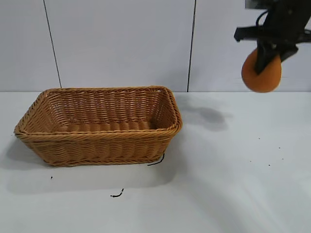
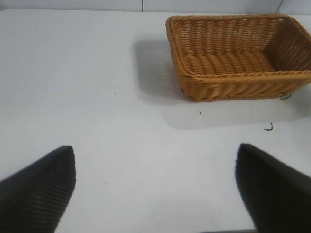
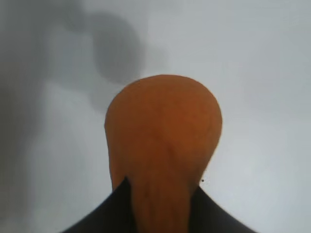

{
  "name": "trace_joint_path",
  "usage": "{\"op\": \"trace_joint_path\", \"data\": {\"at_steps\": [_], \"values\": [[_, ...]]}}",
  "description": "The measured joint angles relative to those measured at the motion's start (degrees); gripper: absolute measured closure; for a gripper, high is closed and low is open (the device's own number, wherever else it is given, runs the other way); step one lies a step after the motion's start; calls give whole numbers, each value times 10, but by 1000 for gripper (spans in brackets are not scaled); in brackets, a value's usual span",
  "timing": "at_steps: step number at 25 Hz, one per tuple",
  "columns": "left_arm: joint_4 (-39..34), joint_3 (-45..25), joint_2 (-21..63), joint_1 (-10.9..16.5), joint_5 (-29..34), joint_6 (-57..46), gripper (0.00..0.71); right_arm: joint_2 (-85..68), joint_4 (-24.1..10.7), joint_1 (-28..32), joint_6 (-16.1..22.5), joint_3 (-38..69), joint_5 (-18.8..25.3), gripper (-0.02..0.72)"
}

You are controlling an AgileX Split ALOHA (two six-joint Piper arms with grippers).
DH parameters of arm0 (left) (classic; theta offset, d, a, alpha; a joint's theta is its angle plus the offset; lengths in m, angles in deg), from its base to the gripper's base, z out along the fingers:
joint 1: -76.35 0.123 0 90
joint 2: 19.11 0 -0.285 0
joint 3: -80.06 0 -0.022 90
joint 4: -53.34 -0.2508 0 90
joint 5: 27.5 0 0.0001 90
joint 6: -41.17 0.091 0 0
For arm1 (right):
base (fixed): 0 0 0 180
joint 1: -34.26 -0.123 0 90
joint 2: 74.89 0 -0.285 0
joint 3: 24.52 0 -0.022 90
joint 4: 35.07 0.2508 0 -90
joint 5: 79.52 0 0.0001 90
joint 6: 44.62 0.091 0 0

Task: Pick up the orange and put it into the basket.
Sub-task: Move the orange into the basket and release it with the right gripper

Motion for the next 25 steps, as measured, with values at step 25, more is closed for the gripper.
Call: {"op": "trace_joint_path", "data": {"at_steps": [25], "values": [[0,0,0,0,1,0,71,142,-7,-315,6,-41,-180,609]]}}
